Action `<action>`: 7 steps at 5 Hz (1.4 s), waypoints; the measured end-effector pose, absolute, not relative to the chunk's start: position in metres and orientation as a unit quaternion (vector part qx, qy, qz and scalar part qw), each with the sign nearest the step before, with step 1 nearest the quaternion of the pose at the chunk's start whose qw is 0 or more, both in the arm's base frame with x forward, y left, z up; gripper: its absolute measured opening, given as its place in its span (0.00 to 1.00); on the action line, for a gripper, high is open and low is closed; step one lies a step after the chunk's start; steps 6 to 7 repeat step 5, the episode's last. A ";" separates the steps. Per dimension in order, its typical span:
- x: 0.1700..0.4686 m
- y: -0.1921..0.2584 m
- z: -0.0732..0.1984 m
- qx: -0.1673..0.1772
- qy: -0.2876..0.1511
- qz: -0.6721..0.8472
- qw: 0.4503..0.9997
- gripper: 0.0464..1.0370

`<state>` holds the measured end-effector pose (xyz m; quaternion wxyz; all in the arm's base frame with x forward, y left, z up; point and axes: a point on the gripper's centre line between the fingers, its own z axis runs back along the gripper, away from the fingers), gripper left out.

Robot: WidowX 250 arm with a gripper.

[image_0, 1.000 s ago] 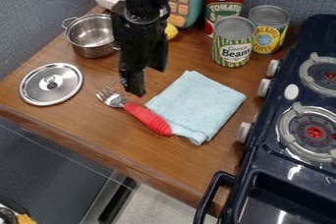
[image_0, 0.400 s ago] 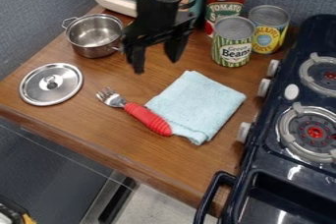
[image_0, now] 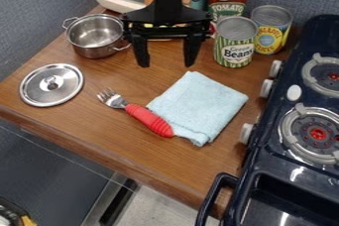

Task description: Rotate the red fork and place it on the blue cloth

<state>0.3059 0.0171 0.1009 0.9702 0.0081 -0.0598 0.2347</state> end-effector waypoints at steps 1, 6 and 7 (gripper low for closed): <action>0.301 0.018 0.106 -0.043 -0.071 0.118 0.990 0.96; 0.298 0.023 0.107 -0.022 -0.068 -0.052 0.996 0.96; 0.298 0.023 0.107 -0.022 -0.068 -0.052 0.996 0.96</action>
